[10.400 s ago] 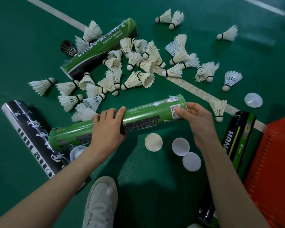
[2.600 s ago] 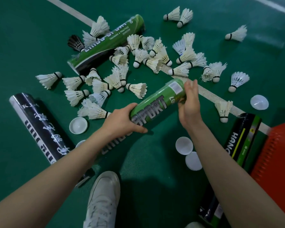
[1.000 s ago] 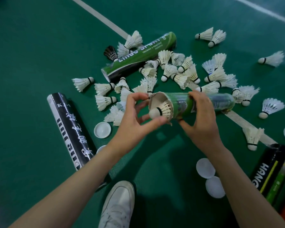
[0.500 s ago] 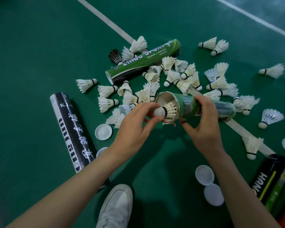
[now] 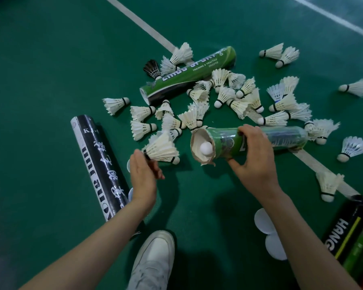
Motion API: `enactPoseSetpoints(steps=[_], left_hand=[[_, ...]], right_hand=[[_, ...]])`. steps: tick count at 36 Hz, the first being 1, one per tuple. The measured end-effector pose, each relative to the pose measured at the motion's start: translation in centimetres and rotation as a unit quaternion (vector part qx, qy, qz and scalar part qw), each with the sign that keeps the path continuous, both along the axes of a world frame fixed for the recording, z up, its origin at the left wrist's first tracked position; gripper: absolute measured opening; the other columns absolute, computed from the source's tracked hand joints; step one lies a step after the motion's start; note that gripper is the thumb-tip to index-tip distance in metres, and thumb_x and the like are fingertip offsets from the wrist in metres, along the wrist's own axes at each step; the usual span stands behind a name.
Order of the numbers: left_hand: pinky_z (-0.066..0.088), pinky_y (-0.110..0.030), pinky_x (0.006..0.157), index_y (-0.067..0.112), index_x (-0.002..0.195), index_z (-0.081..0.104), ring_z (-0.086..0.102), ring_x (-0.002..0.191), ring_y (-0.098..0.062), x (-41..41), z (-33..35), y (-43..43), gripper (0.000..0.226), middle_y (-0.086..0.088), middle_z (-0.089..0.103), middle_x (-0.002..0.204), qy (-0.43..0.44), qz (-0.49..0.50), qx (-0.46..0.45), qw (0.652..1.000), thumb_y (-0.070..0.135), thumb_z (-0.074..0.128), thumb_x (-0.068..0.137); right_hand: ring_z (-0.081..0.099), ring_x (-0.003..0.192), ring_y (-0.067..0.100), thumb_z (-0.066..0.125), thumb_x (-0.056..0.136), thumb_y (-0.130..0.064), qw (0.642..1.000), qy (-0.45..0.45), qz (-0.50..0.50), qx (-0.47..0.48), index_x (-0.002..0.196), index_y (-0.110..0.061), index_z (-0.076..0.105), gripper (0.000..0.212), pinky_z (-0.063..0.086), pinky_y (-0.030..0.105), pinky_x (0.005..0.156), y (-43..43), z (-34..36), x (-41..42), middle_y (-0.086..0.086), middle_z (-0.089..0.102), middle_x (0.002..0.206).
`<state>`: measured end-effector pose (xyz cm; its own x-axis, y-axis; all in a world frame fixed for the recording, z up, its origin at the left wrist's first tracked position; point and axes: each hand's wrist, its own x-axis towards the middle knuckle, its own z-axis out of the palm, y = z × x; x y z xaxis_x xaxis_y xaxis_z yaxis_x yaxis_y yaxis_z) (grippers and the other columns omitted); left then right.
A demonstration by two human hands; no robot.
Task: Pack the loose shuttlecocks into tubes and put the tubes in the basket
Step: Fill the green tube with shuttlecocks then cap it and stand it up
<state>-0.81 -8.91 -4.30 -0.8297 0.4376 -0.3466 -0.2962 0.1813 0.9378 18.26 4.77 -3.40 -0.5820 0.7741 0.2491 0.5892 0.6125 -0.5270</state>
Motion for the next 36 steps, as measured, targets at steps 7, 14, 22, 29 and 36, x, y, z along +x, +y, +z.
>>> enactPoseSetpoints(steps=[7, 14, 22, 29, 36], left_hand=[[0.045, -0.032, 0.048, 0.01, 0.096, 0.047, 0.049, 0.048, -0.019, -0.8, -3.7, -2.3, 0.018, -0.009, 0.055, 0.068, 0.07, -0.199, -0.135, 0.968, 0.027, 0.053, 0.096], [0.049, -0.033, 0.078, 0.019, 0.125, 0.051, 0.06, 0.086, -0.018, -1.0, -4.8, -3.6, 0.038, 0.0, 0.062, 0.102, 0.299, -0.396, -0.227, 0.838, 0.03, 0.063, 0.09], [0.026, -0.042, 0.107, 0.017, 0.141, 0.026, 0.034, 0.127, -0.032, -3.5, -5.4, -5.8, 0.084, -0.013, 0.035, 0.136, 0.414, -0.503, -0.539, 0.534, 0.034, 0.075, 0.075], [0.036, -0.038, 0.099, 0.017, 0.137, 0.036, 0.05, 0.114, -0.03, -3.5, -5.6, -5.6, 0.068, -0.009, 0.046, 0.128, 0.419, -0.493, -0.477, 0.595, 0.032, 0.069, 0.079], [0.044, -0.026, 0.098, 0.021, 0.134, 0.041, 0.053, 0.111, -0.012, -1.1, -1.3, -3.1, 0.072, 0.001, 0.049, 0.126, 0.255, -0.365, -0.075, 0.892, 0.039, 0.077, 0.075]], right_hand=[[0.036, 0.135, 0.037, 0.081, 0.066, -0.012, 1.0, -0.027, 0.008, 0.013, 0.133, -0.01, 0.041, 0.078, 0.03, 0.064, 0.105, -1.0, -1.0, -0.2, 0.013, 0.048, 0.136], [0.037, 0.134, 0.037, 0.081, 0.065, -0.013, 0.999, -0.043, 0.009, 0.017, 0.132, -0.008, 0.044, 0.076, 0.031, 0.065, 0.104, -1.4, -1.4, -0.3, 0.013, 0.05, 0.135], [0.04, 0.133, 0.038, 0.084, 0.06, -0.009, 0.997, -0.07, 0.015, 0.034, 0.129, -0.005, 0.047, 0.079, 0.032, 0.066, 0.102, -1.9, -2.3, -0.1, 0.015, 0.052, 0.132], [0.039, 0.134, 0.037, 0.083, 0.061, -0.016, 0.997, -0.069, 0.013, 0.026, 0.129, -0.004, 0.049, 0.077, 0.031, 0.065, 0.104, -2.2, -2.2, 0.1, 0.014, 0.053, 0.134], [0.038, 0.135, 0.036, 0.085, 0.06, -0.012, 0.998, -0.054, 0.003, 0.029, 0.13, -0.006, 0.047, 0.08, 0.031, 0.065, 0.104, -2.0, -2.0, 0.2, 0.013, 0.051, 0.134]])
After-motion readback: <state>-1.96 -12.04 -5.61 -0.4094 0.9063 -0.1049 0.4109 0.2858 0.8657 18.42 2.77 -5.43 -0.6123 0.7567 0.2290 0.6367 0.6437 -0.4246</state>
